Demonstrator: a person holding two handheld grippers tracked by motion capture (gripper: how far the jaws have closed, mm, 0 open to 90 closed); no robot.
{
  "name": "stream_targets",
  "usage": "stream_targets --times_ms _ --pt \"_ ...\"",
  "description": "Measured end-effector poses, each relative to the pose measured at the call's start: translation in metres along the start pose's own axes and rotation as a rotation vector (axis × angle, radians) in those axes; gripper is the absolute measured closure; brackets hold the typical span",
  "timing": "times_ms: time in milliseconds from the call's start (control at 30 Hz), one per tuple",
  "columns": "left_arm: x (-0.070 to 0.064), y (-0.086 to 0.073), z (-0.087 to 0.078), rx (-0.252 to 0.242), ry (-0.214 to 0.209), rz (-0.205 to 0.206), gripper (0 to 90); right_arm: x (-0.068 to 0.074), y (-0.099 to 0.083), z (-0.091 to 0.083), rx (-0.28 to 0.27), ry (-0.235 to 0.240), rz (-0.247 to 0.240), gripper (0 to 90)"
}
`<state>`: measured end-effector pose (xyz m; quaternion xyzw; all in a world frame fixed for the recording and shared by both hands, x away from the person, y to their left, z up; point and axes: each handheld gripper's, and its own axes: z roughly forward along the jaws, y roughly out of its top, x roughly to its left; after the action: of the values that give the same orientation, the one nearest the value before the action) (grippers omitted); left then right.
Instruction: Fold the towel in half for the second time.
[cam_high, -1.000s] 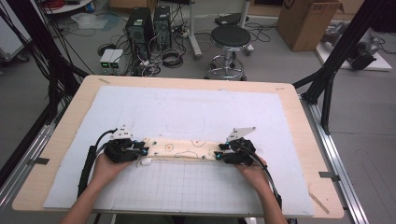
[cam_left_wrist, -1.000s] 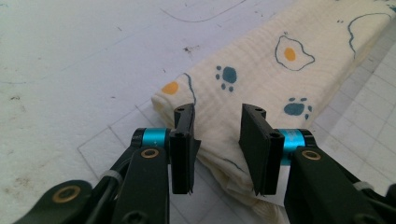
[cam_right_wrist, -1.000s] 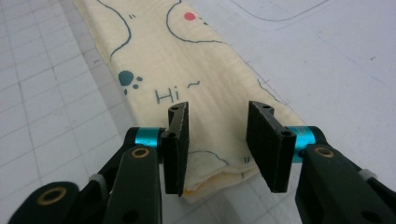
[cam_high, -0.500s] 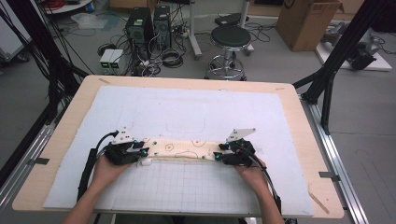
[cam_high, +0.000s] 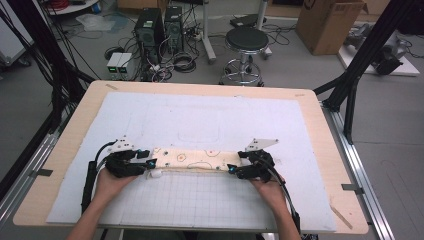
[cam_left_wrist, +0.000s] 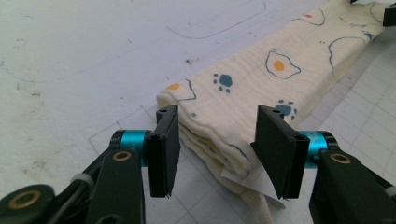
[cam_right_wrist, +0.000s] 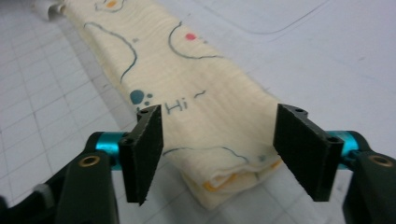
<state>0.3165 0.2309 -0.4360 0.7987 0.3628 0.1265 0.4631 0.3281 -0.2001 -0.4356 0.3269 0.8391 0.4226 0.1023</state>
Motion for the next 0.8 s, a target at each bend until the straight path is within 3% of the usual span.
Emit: stream_targets --times_ms 233,800 --pt "0.0 -0.001 -0.003 -0.014 0.006 -0.008 45.7 -0.005 -0.003 -0.014 -0.047 -0.034 0.041 25.4" --pt "0.0 -0.001 -0.009 -0.043 0.025 -0.017 42.9 -0.005 -0.003 -0.019 -0.065 -0.058 0.062 19.9"
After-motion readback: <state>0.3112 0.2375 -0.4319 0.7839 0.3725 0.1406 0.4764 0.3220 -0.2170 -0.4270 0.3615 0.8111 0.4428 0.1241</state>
